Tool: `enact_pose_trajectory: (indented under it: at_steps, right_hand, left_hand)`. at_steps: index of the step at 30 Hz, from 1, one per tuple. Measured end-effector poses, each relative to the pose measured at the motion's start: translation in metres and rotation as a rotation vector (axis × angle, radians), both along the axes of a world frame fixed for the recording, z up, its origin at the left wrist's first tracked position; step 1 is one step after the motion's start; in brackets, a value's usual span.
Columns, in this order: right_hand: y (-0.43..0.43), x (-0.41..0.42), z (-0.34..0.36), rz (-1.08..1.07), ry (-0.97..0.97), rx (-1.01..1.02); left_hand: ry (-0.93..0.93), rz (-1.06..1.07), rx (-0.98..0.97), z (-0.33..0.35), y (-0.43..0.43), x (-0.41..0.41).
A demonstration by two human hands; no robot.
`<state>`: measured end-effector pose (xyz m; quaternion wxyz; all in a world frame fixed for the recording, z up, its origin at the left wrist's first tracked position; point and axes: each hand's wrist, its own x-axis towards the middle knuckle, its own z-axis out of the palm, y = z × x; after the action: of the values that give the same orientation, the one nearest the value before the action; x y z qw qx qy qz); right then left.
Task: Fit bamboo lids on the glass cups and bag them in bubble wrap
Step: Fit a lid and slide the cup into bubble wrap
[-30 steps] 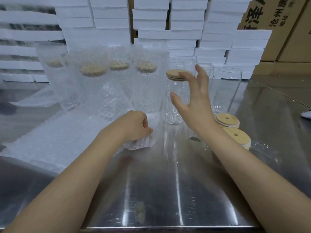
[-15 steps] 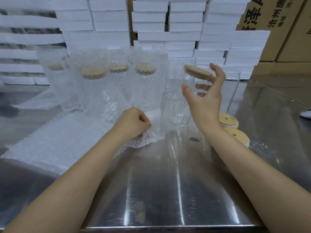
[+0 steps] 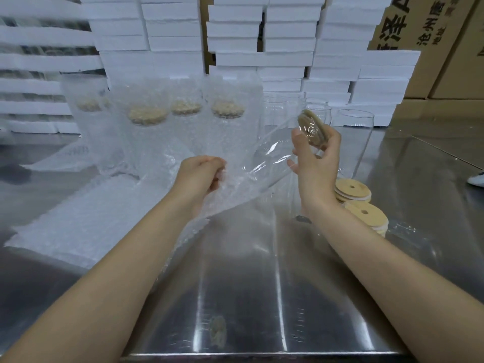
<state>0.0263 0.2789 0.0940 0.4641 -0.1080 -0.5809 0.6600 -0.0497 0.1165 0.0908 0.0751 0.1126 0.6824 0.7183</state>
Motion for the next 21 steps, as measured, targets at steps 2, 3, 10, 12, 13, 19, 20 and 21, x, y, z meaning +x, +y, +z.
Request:
enact_pose_trajectory:
  at_steps: [2,3,10,12,13,19,20,21]
  right_hand:
    - [0.000,0.000,-0.002,-0.024,-0.016,0.032]
    - [0.000,0.000,-0.002,-0.026,-0.015,0.037]
    - [-0.003,0.003,0.000,-0.063,0.011,-0.016]
    - [-0.009,0.003,-0.001,-0.031,-0.008,-0.054]
    - [-0.013,0.003,-0.002,-0.013,-0.018,-0.066]
    - [-0.050,0.005,-0.020,0.096,-0.046,0.010]
    - [-0.052,0.004,-0.022,0.117,-0.046,-0.015]
    - [-0.052,0.003,-0.023,0.132,-0.040,-0.049]
  left_hand:
    - [-0.055,-0.084,0.154,0.005,0.001,0.002]
    - [-0.047,-0.137,0.175,0.007,0.002,0.005]
    - [0.610,-0.301,-0.524,-0.006,0.003,0.019]
    - [0.930,-0.189,-0.676,-0.013,0.005,0.019]
    - [1.053,-0.107,-0.711,-0.014,0.005,0.018]
    - [1.241,0.214,-0.616,-0.013,0.013,0.027]
    - [1.251,0.186,-0.574,-0.013,0.015,0.031]
    - [1.239,0.117,-0.524,-0.013,0.017,0.034]
